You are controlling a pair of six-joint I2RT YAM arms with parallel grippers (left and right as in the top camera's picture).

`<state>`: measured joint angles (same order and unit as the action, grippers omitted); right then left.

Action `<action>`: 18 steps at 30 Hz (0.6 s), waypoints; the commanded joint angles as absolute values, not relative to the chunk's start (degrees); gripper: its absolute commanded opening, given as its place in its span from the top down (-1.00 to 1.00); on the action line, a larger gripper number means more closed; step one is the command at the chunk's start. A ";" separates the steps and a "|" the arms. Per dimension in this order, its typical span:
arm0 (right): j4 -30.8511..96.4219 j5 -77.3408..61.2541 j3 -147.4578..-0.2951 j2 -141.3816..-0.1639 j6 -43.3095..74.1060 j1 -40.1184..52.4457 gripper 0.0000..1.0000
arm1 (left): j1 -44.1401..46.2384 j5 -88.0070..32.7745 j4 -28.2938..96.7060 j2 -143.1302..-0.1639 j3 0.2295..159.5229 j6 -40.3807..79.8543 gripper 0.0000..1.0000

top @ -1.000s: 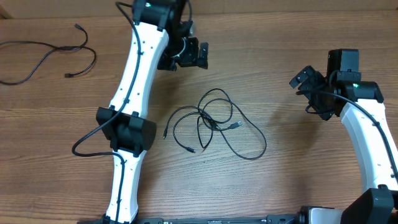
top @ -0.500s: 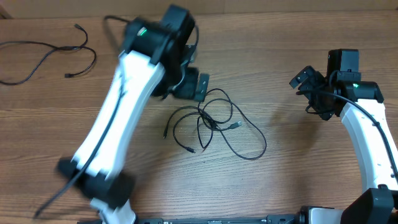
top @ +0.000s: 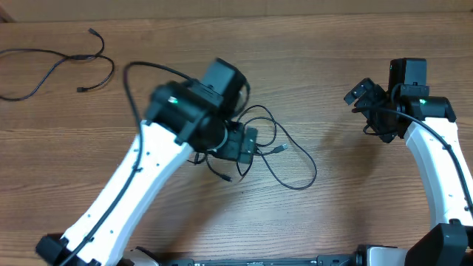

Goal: Untangle cables
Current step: 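Lower the left gripper onto the remaining cables at center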

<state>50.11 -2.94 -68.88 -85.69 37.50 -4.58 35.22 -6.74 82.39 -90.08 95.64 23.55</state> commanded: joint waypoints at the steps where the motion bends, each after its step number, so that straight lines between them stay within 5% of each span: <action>1: 49.84 -2.46 -68.97 -84.88 37.41 -4.95 -1.00 | 37.41 -7.25 76.77 -90.67 88.62 26.02 -0.99; 15: 49.84 -2.44 -68.97 -84.88 37.41 -4.95 -1.00 | 38.28 -9.06 56.07 -101.38 72.79 33.89 -1.00; 18: 49.84 -2.46 -68.97 -84.88 37.41 -4.95 -1.00 | 38.28 -9.02 56.31 -104.09 72.79 33.82 -0.81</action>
